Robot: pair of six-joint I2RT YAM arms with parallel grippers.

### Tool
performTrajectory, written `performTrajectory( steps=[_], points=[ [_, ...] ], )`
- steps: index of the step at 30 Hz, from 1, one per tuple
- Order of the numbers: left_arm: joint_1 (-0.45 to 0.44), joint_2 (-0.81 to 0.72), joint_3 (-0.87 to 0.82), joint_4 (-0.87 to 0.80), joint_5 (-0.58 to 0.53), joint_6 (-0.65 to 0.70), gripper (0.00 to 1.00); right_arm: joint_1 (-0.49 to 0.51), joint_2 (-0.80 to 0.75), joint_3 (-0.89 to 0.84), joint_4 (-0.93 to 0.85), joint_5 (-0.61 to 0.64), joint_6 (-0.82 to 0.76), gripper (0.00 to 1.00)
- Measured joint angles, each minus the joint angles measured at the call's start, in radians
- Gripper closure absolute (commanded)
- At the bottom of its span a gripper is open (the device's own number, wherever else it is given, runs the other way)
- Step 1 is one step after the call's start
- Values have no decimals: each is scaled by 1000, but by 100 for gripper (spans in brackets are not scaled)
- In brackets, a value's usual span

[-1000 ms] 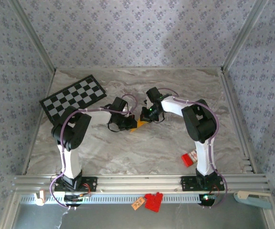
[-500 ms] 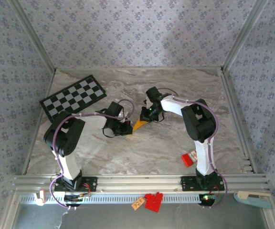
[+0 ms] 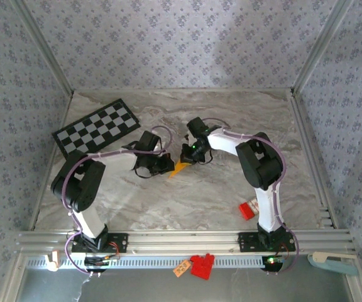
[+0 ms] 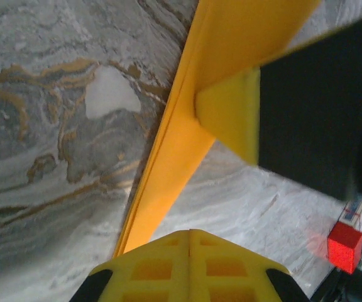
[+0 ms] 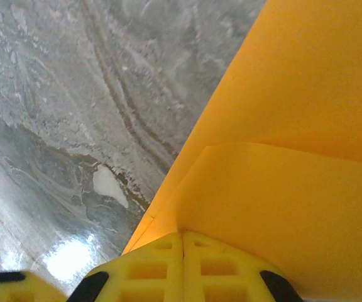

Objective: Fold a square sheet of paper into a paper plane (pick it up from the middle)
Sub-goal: Fold the wing for the fifth time at the center of the table.

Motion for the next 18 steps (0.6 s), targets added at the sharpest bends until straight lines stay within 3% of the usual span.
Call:
performTrajectory(
  steps=[18],
  points=[
    [-2,123,66,23,-4,-52,100,0,0,0,0,-11,0,97]
  ],
)
